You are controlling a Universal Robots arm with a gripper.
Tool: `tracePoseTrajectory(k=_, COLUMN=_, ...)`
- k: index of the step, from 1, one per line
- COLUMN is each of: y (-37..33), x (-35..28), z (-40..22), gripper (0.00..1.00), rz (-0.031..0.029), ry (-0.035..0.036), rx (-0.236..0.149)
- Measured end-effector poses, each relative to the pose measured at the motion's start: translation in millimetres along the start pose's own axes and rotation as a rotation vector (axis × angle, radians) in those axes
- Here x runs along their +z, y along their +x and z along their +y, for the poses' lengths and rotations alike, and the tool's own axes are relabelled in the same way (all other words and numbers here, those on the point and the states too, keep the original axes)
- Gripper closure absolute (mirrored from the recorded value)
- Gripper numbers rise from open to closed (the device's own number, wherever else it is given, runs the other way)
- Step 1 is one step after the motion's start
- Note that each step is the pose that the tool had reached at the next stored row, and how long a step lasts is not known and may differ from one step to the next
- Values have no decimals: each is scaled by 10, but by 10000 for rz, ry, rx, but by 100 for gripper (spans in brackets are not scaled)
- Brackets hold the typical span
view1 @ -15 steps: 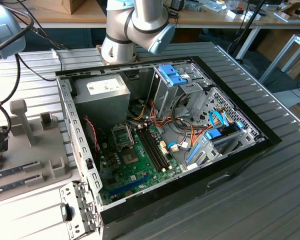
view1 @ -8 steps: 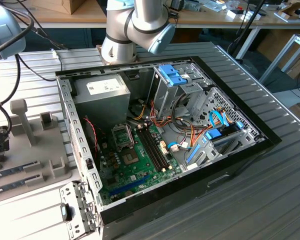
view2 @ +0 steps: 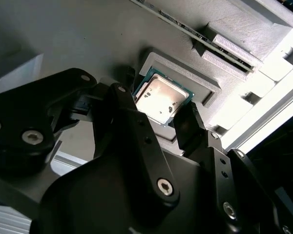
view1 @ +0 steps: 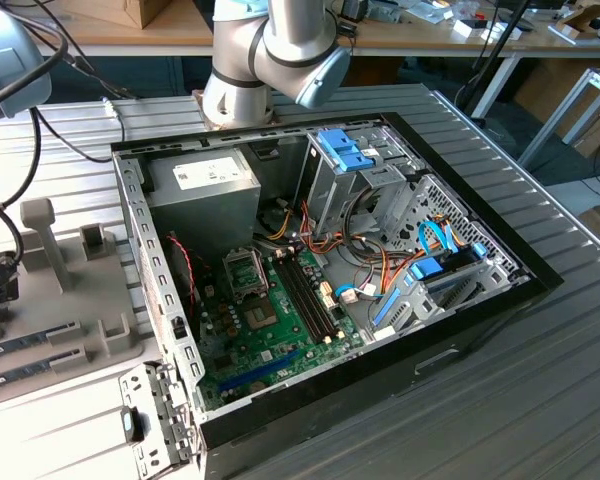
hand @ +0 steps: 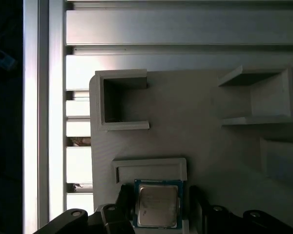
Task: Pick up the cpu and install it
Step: 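Pick up the cpu and move it towards the insertion slot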
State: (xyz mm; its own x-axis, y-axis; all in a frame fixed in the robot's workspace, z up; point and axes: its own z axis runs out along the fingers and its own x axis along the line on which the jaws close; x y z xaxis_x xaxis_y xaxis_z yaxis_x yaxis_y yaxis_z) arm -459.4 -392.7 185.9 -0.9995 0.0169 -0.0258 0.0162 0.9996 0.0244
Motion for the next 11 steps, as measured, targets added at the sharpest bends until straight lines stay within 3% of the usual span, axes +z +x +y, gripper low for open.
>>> tracePoseTrajectory(k=11, y=9, x=0, z=24, gripper=41, rz=1, ry=-1, rx=-16)
